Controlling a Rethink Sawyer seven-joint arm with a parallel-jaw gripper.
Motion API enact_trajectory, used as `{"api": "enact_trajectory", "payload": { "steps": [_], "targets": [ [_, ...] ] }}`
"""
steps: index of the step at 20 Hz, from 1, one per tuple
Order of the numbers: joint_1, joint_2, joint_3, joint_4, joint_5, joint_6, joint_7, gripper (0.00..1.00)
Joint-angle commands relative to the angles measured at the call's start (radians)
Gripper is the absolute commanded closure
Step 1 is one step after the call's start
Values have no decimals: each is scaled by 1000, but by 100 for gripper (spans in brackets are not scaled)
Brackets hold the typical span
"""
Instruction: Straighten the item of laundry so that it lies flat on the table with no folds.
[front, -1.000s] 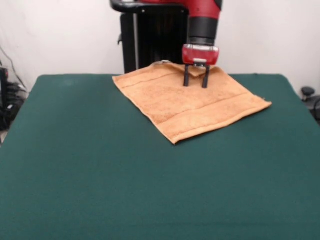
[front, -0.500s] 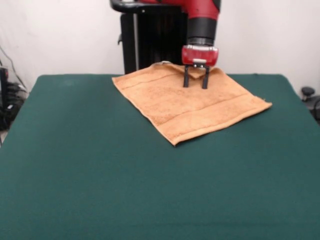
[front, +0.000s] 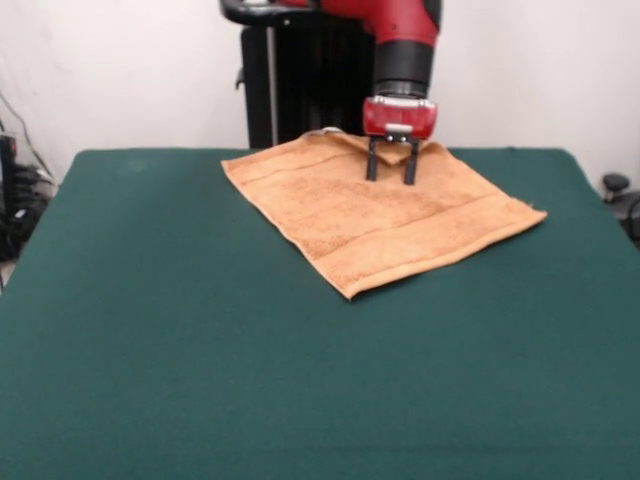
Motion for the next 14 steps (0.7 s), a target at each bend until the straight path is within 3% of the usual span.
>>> {"api": "enact_trajectory", "payload": {
  "steps": [1, 8, 12, 14],
  "targets": [
    [-38, -14, 166, -243, 197, 469, 91, 0],
    [-23, 19, 150, -272, 176, 384, 151, 0],
    [25, 52, 114, -290, 200, 182, 182, 0],
    [30, 58, 109, -297, 200, 164, 178, 0]
  ]
}}
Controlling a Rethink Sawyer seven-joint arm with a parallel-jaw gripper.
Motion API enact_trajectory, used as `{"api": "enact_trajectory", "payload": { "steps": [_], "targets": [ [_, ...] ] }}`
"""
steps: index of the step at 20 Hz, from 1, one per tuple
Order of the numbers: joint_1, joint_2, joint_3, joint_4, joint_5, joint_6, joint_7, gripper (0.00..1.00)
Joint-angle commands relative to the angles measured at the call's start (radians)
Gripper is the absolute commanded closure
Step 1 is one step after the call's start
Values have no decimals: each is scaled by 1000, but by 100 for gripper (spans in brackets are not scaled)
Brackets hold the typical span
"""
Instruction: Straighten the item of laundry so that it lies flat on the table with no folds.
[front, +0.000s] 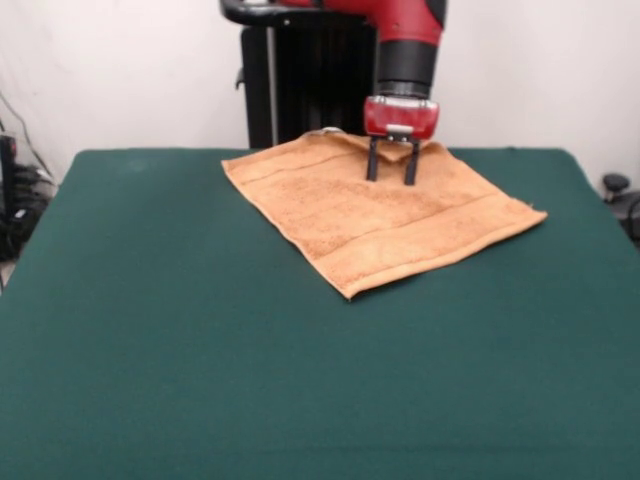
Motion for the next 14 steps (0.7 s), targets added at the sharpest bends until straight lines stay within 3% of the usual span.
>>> {"api": "enact_trajectory", "payload": {
  "steps": [1, 9, 14],
  "targets": [
    [37, 127, 91, -310, 184, 28, 176, 0],
    [50, 162, 72, -351, 179, -111, 176, 0],
    [31, 170, 74, -391, 133, -99, 151, 0]
  ]
}}
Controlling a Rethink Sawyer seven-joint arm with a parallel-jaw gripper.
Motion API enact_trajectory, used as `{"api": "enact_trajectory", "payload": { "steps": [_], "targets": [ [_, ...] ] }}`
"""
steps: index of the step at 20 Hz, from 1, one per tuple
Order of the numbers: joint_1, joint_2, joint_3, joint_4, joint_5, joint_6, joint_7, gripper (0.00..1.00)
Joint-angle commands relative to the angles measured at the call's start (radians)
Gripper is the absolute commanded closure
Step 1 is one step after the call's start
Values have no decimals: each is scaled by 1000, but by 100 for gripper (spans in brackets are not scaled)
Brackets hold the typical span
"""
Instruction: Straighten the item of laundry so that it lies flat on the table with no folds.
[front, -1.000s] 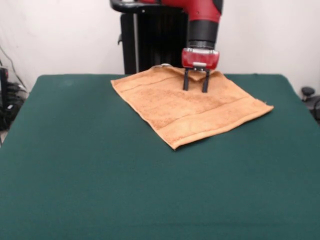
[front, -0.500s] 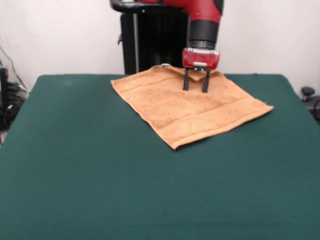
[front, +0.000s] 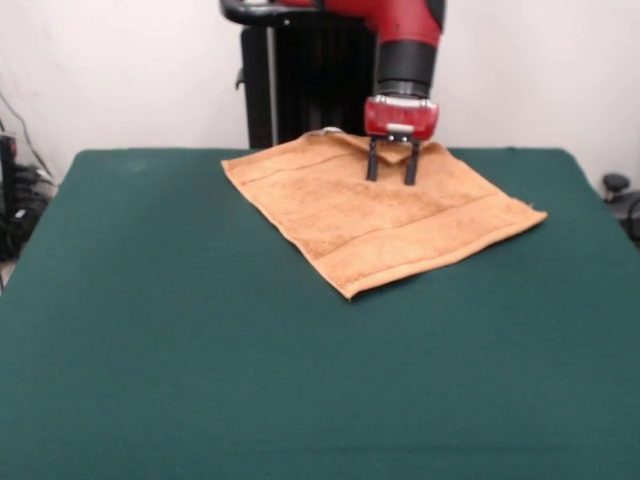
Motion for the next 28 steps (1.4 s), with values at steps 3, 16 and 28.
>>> {"api": "enact_trajectory", "payload": {
  "steps": [3, 16, 28],
  "targets": [
    [-10, 108, 92, -421, 80, 57, 140, 0],
    [-98, -246, 175, -290, 16, 1076, -89, 0],
    [-81, -343, 182, -267, -69, 1316, 32, 0]
  ]
}}
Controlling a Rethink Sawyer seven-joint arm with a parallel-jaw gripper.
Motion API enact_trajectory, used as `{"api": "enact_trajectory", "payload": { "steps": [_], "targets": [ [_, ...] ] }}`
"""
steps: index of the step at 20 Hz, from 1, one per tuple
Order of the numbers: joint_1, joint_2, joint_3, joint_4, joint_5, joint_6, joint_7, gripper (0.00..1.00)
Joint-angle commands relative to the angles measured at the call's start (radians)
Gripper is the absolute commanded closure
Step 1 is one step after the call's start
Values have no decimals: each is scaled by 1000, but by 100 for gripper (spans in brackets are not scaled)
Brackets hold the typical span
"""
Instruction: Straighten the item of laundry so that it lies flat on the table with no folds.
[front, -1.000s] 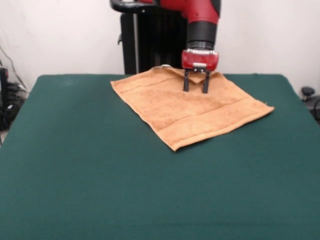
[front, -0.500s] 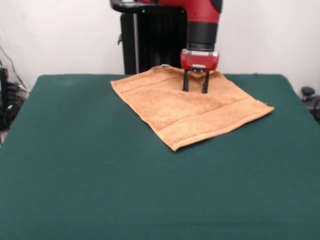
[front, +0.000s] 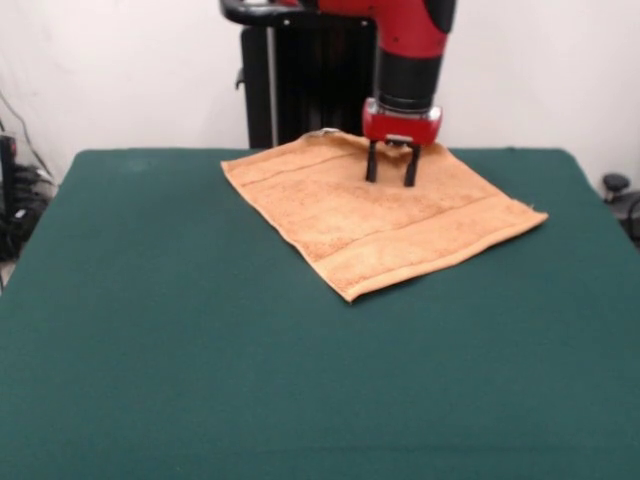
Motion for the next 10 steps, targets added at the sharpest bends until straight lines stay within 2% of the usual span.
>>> {"api": "enact_trajectory", "payload": {
  "steps": [1, 5, 10],
  "targets": [
    [-2, -5, 124, -123, 24, 304, 36, 0],
    [16, -31, 110, -134, 16, 372, 30, 0],
    [6, -51, 125, -127, 9, 380, 59, 0]
  ]
}}
